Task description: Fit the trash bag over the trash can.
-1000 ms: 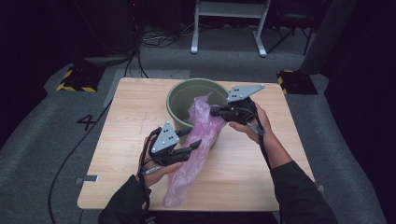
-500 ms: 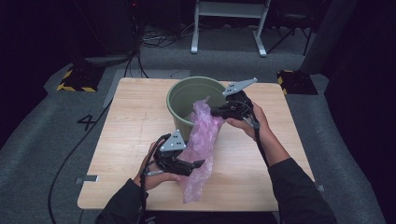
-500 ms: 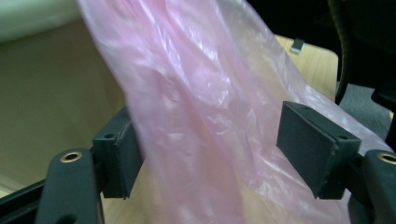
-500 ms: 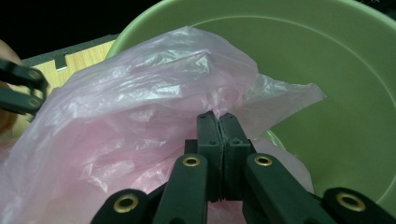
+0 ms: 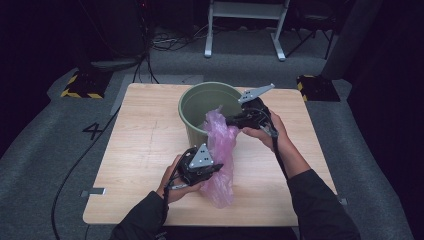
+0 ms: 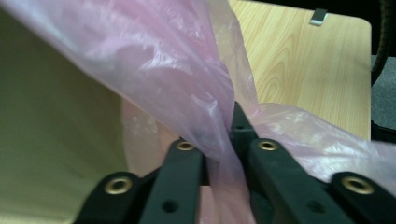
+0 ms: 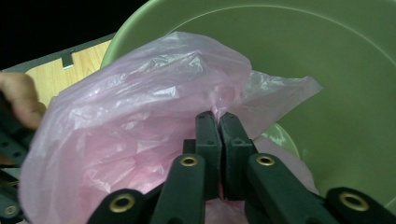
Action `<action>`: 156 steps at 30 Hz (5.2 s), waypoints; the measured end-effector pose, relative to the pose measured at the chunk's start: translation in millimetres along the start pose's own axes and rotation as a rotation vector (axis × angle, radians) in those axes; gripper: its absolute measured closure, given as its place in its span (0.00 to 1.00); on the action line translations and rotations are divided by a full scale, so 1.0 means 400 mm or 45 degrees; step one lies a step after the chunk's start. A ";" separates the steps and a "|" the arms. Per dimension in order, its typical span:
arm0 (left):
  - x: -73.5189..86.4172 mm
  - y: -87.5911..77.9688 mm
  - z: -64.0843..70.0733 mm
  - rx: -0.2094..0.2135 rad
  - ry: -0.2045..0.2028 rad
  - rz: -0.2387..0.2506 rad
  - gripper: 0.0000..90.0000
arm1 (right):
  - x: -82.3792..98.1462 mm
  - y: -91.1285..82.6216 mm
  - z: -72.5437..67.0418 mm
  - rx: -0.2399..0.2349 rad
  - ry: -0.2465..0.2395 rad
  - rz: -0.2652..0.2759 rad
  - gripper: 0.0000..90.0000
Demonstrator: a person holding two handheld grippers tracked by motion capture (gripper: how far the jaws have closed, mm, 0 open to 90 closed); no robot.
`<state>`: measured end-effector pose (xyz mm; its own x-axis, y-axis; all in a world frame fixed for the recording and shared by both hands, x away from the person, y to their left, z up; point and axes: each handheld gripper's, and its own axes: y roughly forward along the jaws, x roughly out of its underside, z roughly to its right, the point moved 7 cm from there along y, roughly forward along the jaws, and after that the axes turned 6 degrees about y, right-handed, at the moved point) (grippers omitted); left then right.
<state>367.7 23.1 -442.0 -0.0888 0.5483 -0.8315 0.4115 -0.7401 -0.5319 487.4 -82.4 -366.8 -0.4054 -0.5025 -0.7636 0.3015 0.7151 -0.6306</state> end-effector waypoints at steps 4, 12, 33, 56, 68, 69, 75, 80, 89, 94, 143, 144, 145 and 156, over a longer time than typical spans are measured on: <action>-0.019 -0.019 0.006 -0.005 0.031 0.071 0.99 | 0.000 -0.007 0.000 0.016 -0.001 0.027 0.80; -0.064 -0.080 0.006 -0.016 0.023 0.244 0.99 | -0.009 -0.063 -0.002 0.154 -0.072 0.137 0.31; -0.068 -0.160 -0.100 -0.162 -0.199 0.405 0.99 | -0.022 -0.144 -0.016 0.134 -0.166 0.331 0.30; -0.049 -0.155 -0.139 -0.183 -0.297 0.368 0.48 | 0.045 -0.059 -0.098 -0.036 -0.326 0.303 0.88; -0.039 -0.181 -0.140 -0.174 -0.263 0.382 0.22 | 0.030 -0.077 -0.082 0.002 -0.296 0.355 1.00; -0.039 -0.184 -0.138 -0.168 -0.260 0.392 0.22 | 0.030 -0.084 -0.082 -0.005 -0.293 0.364 1.00; -0.039 -0.203 -0.135 -0.179 -0.211 0.400 0.20 | 0.022 -0.125 -0.081 -0.009 -0.283 0.421 1.00; -0.035 -0.206 -0.143 -0.186 -0.219 0.397 0.19 | -0.001 -0.146 -0.051 0.039 -0.223 0.460 1.00; -0.046 -0.170 -0.120 -0.122 -0.149 0.321 0.22 | -0.031 -0.106 0.016 0.148 -0.090 0.391 1.00; -0.054 -0.152 -0.104 -0.116 -0.087 0.275 0.31 | -0.030 -0.082 0.044 0.187 -0.029 0.342 0.99; -0.116 -0.171 -0.029 -0.130 0.003 0.367 0.24 | 0.102 -0.187 -0.157 0.003 -0.370 0.372 0.73; -0.123 -0.171 -0.026 -0.128 0.000 0.382 0.21 | 0.098 -0.182 -0.155 0.016 -0.376 0.375 0.80; -0.128 -0.170 -0.025 -0.136 -0.005 0.386 0.20 | 0.093 -0.177 -0.153 0.027 -0.380 0.377 0.85; -0.189 -0.145 -0.021 -0.180 -0.046 0.397 0.18 | 0.044 -0.135 -0.157 0.097 -0.363 0.386 1.00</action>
<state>358.1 27.9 -346.8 0.0299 0.2885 -0.9570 0.5450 -0.8073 -0.2263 410.0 -99.2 -337.5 -0.0367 -0.3969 -0.9171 0.4378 0.8186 -0.3718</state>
